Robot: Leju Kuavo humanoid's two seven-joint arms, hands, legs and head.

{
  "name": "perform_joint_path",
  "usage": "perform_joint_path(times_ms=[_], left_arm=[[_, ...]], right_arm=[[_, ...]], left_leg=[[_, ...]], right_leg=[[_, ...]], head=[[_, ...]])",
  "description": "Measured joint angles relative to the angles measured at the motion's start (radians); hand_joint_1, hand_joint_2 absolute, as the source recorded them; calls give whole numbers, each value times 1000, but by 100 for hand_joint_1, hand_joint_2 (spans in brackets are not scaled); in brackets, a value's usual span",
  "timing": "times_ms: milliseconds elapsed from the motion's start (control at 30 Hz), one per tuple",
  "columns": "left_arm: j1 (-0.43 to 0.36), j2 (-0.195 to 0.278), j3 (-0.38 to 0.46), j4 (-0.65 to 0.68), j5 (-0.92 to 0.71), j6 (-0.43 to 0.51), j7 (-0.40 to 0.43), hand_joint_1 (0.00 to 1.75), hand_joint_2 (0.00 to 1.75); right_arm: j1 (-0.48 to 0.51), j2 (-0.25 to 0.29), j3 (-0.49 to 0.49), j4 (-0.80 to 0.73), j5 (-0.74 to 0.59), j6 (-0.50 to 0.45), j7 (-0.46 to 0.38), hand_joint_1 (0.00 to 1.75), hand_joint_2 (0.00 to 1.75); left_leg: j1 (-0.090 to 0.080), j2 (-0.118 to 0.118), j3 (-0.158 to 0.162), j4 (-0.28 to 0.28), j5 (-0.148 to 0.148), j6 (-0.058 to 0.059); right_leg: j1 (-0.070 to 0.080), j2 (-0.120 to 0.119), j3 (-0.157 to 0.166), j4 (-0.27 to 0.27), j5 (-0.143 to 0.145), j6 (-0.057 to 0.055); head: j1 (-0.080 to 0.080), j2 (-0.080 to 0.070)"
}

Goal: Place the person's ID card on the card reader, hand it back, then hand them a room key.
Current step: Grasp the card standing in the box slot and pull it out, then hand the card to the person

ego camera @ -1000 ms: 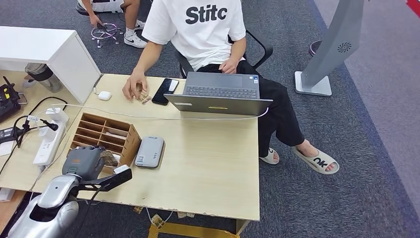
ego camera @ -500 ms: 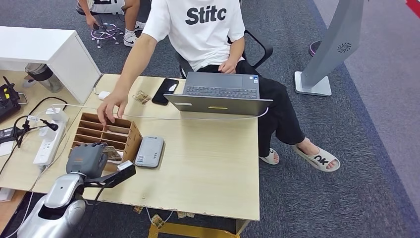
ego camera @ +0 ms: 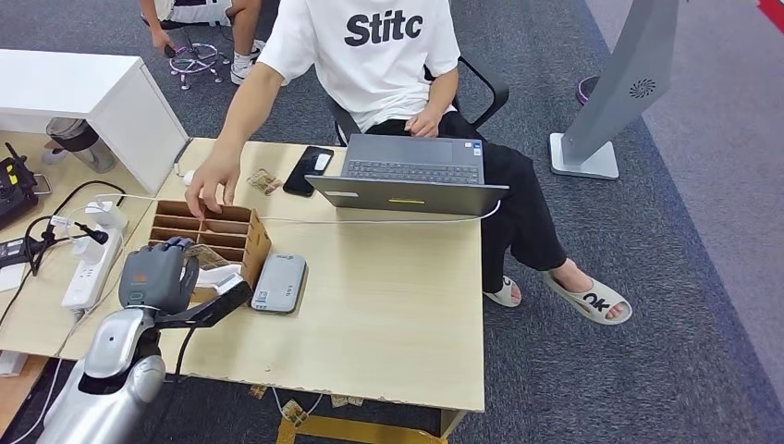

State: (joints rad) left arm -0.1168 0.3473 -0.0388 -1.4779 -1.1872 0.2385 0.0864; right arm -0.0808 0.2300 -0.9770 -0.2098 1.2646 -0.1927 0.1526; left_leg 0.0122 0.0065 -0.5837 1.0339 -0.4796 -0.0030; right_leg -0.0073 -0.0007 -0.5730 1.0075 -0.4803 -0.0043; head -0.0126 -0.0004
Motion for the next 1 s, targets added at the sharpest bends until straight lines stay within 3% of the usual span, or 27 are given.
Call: perform_joint_path(times_ms=[167, 400, 667, 900, 933, 1000], left_arm=[[-5, -13, 46, -96, 84, 112, -64, 175, 175], [-77, -17, 91, -184, 50, 103, -44, 175, 175], [-345, -5, 91, 5, -83, 41, 12, 175, 175], [-382, -41, 60, 71, -77, 92, 17, 175, 175], [-382, -47, 57, 71, -73, 101, 16, 143, 175], [-382, -55, 52, 71, -66, 114, 16, 55, 175]], right_arm=[[0, 0, 0, 0, -4, -10, -2, 0, 175], [0, 0, 0, 1, -2, -15, 2, 0, 175], [-5, 0, 10, 1, 26, -2, 14, 0, 175], [-5, 0, 18, 1, 31, -4, 17, 0, 175], [-5, 0, 18, 1, 33, -4, 19, 0, 175], [-5, 0, 18, 1, 33, -5, 20, 0, 175]], left_leg=[[0, 0, 0, 0, 0, 0], [0, -1, 0, 0, 1, 0], [0, -2, 0, 0, 4, -1], [0, 1, -1, 0, 4, 0], [-1, 1, -1, 0, 4, 0], [-1, 2, -1, 0, 3, 0]], right_leg=[[0, 0, 0, 0, 0, 0], [0, -1, 0, 0, 0, 0], [0, -2, 0, 0, 3, -1], [0, 0, -1, 0, 4, 0], [0, 1, -1, 0, 4, 0], [0, 2, -1, 0, 4, 0]], head=[[0, 0], [0, 0], [0, 0], [0, 0], [0, 0], [0, 0]])
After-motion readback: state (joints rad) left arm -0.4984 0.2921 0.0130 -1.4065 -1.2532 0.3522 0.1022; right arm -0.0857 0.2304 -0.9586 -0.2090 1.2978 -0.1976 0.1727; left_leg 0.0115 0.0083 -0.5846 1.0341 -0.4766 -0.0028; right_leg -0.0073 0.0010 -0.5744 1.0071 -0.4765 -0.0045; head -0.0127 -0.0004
